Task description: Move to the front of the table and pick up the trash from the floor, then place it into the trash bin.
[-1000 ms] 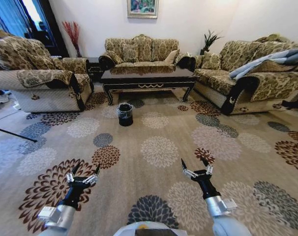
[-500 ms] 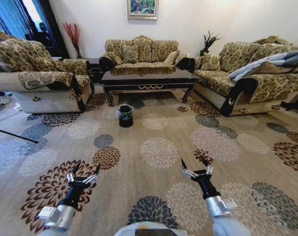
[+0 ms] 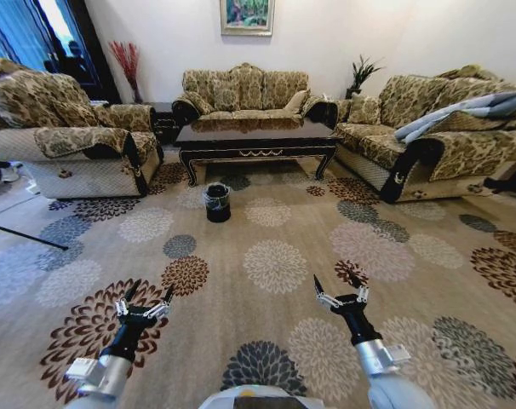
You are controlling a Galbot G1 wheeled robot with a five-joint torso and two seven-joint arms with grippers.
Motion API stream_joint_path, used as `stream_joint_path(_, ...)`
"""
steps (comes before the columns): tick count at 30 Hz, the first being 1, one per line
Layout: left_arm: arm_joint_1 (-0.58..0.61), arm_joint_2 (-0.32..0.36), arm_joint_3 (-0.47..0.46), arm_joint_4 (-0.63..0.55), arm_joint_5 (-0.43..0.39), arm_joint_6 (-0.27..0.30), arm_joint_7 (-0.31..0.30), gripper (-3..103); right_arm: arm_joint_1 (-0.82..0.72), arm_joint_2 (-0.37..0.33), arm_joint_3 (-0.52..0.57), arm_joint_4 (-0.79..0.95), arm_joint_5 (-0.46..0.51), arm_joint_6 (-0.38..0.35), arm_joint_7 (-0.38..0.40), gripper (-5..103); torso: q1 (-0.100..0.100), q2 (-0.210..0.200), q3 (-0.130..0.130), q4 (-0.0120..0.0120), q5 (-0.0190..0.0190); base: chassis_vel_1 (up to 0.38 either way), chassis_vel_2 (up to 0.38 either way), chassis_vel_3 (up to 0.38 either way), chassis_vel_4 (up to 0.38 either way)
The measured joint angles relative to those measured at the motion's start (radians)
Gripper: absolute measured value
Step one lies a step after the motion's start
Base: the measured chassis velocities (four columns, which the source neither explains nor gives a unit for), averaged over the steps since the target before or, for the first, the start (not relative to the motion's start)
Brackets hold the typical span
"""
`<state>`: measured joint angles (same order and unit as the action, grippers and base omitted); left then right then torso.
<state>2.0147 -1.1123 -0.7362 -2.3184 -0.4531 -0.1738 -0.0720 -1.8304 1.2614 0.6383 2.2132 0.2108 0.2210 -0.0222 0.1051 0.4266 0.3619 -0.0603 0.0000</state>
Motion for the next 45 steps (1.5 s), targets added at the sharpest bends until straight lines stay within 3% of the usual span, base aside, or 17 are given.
stream_joint_path(45,0.0,0.0,0.0,0.0,0.0,0.0,0.0,100,0.0,0.0,0.0,0.0,0.0,0.0,0.0,100,0.073,0.189,0.115,0.0,0.0,0.0,0.0,0.0,0.0)
